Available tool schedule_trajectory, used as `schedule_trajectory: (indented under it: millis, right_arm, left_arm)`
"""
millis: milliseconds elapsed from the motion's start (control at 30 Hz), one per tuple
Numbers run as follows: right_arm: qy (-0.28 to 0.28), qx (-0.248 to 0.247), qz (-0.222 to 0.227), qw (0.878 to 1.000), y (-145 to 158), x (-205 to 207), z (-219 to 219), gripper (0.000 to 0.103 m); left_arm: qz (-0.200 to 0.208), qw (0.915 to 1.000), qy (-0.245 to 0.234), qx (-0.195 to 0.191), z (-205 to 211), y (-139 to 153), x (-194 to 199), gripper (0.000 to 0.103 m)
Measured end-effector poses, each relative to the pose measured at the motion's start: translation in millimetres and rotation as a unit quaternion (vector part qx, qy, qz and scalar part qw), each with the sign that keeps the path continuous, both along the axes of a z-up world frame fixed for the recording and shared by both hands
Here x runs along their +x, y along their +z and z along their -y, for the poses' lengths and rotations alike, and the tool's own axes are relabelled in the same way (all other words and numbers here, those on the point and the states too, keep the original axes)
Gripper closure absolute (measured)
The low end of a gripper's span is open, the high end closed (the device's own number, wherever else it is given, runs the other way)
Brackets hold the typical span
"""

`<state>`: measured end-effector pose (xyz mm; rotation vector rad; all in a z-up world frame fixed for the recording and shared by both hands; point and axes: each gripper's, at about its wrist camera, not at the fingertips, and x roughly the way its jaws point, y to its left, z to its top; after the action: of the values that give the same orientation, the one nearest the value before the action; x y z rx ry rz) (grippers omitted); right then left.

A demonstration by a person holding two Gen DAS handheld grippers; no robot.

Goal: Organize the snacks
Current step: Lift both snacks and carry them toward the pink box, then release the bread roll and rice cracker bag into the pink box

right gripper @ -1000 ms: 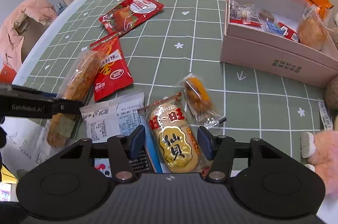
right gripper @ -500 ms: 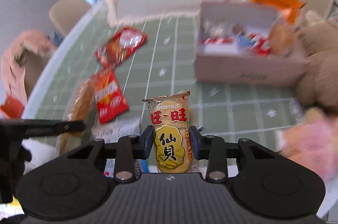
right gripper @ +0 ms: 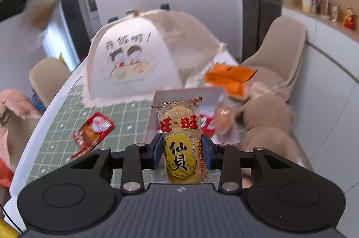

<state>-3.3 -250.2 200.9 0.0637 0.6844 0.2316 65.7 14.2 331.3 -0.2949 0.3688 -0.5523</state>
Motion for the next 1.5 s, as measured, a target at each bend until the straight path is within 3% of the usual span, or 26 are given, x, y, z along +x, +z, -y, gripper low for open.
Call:
schedule_trajectory:
  millis: [100, 200, 300, 367, 433, 533, 733, 767, 867, 900, 1033, 1233, 1367, 1500]
  right_arm:
    - [-0.022, 0.003, 0.002, 1.0, 1, -1, 16, 0.067]
    - [-0.051, 0.011, -0.001, 0.999, -3, -5, 34, 0.067]
    - [-0.063, 0.016, -0.014, 0.998, -11, -8, 46, 0.067]
    - [-0.066, 0.006, -0.022, 0.998, -16, -9, 49, 0.067]
    - [-0.065, -0.001, -0.023, 0.998, -17, -9, 53, 0.068]
    - [-0.052, 0.012, -0.02, 0.998, -7, 4, 56, 0.067]
    - [0.002, 0.079, 0.02, 0.997, 62, 78, 48, 0.067]
    - [0.005, 0.085, 0.022, 0.996, 71, 95, 44, 0.065]
    - [-0.012, 0.084, 0.006, 0.996, 82, 145, 31, 0.027]
    - [-0.019, 0.083, 0.002, 0.996, 81, 158, 27, 0.027]
    - [-0.017, 0.071, -0.018, 0.997, 61, 164, 10, 0.027]
    - [0.012, -0.004, -0.061, 0.998, 5, 134, -24, 0.027]
    - [0.062, -0.002, -0.141, 0.988, -49, 97, -46, 0.027]
    - [0.112, -0.023, -0.225, 0.968, -114, 47, -76, 0.027]
  left_arm:
    - [-0.015, 0.9999, -0.006, 0.001, 22, -6, 32, 0.071]
    - [-0.043, 0.999, 0.004, 0.011, 43, -32, 60, 0.071]
    - [-0.095, 0.9953, 0.004, 0.017, 53, -72, 93, 0.07]
    - [-0.151, 0.9878, 0.013, 0.036, 57, -100, 114, 0.07]
    - [-0.18, 0.983, 0.026, 0.026, 45, -114, 121, 0.07]
    - [-0.182, 0.9818, 0.053, -0.005, 17, -103, 117, 0.07]
    - [-0.186, 0.9762, 0.109, 0.025, -18, -75, 77, 0.07]
    - [-0.18, 0.9771, 0.11, 0.028, -24, -75, 67, 0.07]
    - [-0.17, 0.9774, 0.114, 0.054, -43, -81, 41, 0.07]
    - [-0.17, 0.9764, 0.117, 0.065, -51, -87, 31, 0.07]
    - [-0.209, 0.9632, 0.152, 0.074, -82, -128, -9, 0.07]
    - [-0.335, 0.922, 0.19, 0.041, -115, -219, -49, 0.071]
    - [-0.404, 0.9012, 0.155, 0.027, -113, -267, -76, 0.071]
    - [-0.434, 0.8931, 0.115, 0.024, -108, -288, -102, 0.071]
